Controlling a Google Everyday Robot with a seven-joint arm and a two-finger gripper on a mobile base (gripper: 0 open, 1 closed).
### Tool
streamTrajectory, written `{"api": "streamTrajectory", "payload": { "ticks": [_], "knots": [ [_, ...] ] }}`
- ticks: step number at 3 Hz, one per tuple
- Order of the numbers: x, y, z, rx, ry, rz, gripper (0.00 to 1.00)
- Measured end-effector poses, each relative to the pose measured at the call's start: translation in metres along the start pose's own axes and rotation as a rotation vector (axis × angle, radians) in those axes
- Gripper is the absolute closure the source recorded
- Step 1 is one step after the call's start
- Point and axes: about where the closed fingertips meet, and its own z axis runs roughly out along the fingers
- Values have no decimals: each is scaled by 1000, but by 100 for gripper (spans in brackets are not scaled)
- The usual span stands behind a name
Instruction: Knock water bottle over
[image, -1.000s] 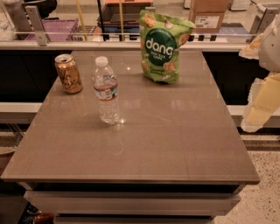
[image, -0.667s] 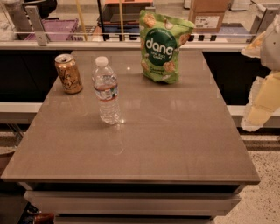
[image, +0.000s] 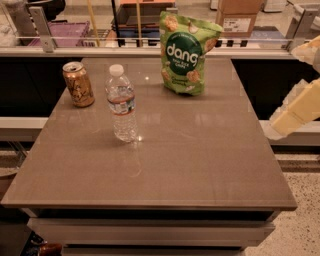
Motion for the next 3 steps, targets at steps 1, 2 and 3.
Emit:
{"api": "streamTrajectory", "payload": {
  "ticks": [1,2,3],
  "knots": [
    [-19,-8,8,32,-185,34,0],
    [-45,-17,16,13,-366,-20,0],
    [-56,-13,13,4,-412,-63,0]
  ]
}}
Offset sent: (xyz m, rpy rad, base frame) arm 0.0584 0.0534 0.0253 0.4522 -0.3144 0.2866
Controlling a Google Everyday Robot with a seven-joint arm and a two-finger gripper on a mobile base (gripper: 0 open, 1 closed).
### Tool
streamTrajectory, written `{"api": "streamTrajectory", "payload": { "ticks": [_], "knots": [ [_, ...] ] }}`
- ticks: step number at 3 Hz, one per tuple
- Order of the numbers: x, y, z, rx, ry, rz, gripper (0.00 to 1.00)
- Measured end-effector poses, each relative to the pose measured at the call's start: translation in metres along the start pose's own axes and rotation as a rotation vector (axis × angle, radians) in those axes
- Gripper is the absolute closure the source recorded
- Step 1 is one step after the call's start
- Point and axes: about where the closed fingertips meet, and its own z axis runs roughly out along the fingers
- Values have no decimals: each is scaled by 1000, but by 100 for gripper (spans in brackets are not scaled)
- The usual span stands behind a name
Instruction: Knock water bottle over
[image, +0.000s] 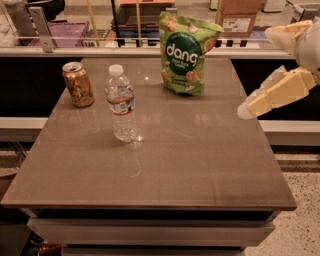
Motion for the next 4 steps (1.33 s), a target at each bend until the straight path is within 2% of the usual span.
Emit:
{"api": "streamTrajectory", "payload": {
  "ticks": [1,2,4],
  "knots": [
    [0,0,0,2,3,0,0],
    [1,10,11,1,-7,10,0],
    [1,43,64,-21,-82,85,0]
  ]
}}
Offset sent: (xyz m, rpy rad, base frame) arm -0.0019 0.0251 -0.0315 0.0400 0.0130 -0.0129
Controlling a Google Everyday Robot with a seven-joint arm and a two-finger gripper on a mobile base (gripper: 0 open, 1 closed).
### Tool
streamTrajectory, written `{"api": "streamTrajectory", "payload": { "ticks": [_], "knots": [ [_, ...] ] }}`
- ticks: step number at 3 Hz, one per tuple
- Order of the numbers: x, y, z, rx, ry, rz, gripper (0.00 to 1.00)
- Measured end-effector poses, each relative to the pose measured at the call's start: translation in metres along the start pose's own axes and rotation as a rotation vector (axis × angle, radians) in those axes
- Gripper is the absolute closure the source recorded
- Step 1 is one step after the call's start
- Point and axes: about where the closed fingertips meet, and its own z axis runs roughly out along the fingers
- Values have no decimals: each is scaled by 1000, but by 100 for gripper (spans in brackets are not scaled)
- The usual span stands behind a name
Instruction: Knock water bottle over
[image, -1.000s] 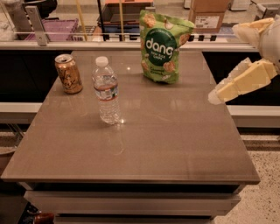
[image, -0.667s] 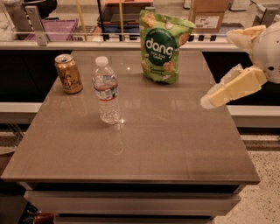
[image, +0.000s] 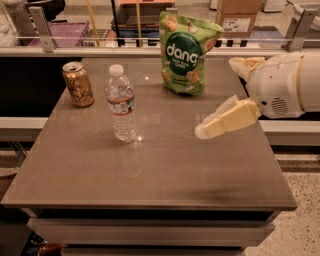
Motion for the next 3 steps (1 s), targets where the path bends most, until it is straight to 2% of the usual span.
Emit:
{"api": "streamTrajectory", "payload": {
  "ticks": [1,3],
  "knots": [
    [1,8,28,-34,-40,35,0],
    [-1,15,81,-157,-141,58,0]
  ]
}}
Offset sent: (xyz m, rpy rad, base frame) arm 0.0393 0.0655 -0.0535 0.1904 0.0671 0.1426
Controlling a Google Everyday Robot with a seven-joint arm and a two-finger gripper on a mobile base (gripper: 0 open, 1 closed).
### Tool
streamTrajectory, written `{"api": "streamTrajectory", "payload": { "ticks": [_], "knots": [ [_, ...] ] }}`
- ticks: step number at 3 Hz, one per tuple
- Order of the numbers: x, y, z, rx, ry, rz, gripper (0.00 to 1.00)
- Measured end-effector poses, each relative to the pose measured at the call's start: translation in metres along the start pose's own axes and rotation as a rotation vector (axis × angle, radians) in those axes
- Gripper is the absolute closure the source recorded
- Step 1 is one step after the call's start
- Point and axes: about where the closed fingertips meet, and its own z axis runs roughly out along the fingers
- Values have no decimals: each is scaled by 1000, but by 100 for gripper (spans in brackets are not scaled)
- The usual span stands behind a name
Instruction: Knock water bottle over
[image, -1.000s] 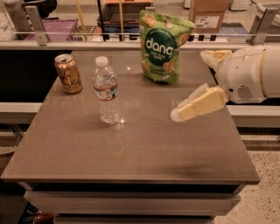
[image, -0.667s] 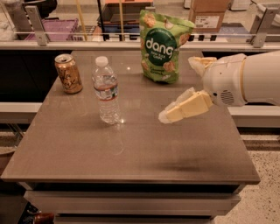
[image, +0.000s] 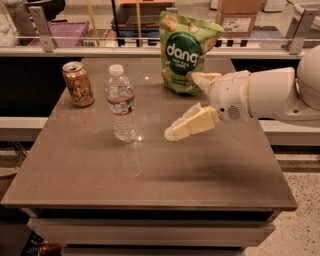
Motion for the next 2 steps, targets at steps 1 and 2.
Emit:
{"api": "streamTrajectory", "payload": {
  "ticks": [1,2],
  "knots": [
    [2,0,27,-74,-48,5,0],
    [-3,1,59,-146,-108,-2,0]
  ]
}}
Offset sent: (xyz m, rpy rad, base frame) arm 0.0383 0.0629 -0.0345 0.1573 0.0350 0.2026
